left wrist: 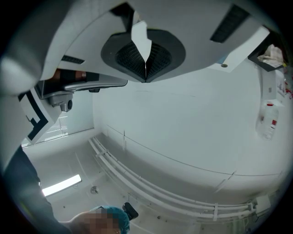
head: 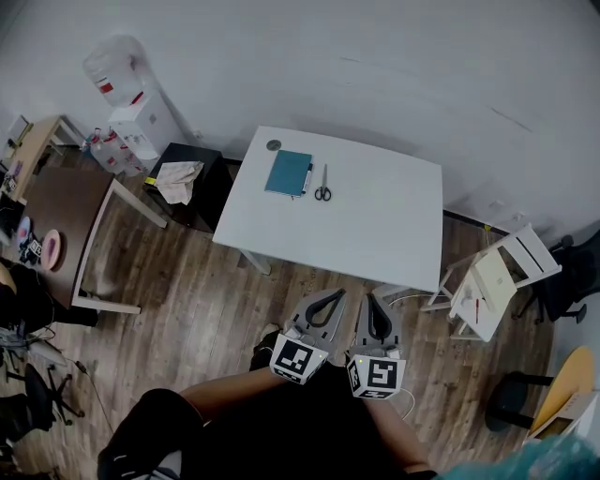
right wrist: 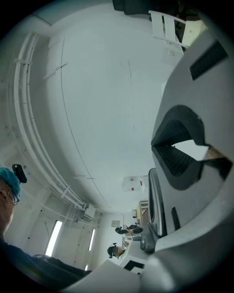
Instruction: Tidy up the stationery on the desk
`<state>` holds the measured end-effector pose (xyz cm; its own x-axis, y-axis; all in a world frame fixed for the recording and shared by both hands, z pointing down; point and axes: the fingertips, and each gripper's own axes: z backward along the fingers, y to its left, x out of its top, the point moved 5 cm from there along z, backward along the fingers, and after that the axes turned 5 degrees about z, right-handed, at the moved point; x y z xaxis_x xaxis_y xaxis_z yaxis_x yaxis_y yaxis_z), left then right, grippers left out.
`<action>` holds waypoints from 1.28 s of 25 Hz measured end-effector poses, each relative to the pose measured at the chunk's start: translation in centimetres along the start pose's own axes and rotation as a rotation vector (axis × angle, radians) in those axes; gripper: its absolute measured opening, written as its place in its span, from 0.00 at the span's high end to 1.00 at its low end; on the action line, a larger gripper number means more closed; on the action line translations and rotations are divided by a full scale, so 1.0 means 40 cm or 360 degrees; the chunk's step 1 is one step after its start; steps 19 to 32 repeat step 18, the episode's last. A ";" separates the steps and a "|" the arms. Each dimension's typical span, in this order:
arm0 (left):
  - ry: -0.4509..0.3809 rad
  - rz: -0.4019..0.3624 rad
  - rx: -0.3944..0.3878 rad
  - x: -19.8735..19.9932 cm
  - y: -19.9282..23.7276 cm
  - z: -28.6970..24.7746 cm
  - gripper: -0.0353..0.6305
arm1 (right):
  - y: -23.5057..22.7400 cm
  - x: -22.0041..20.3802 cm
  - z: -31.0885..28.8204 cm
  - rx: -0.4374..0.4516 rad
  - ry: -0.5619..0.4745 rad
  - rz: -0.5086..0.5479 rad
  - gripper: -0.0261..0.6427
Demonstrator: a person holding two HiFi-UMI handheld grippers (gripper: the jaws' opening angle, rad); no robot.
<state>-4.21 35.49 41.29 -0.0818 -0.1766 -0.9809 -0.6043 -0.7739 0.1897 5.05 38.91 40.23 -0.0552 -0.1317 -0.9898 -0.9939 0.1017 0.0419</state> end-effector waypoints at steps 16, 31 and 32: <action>0.0033 0.0039 -0.0059 -0.024 -0.013 -0.002 0.93 | 0.036 -0.021 -0.002 0.0032 0.0041 0.0005 0.92; 0.0031 0.0059 -0.0055 -0.030 -0.007 -0.007 0.93 | 0.041 -0.026 -0.010 0.0045 0.0055 0.0012 0.92; 0.0031 0.0059 -0.0055 -0.030 -0.007 -0.007 0.93 | 0.041 -0.026 -0.010 0.0045 0.0055 0.0012 0.92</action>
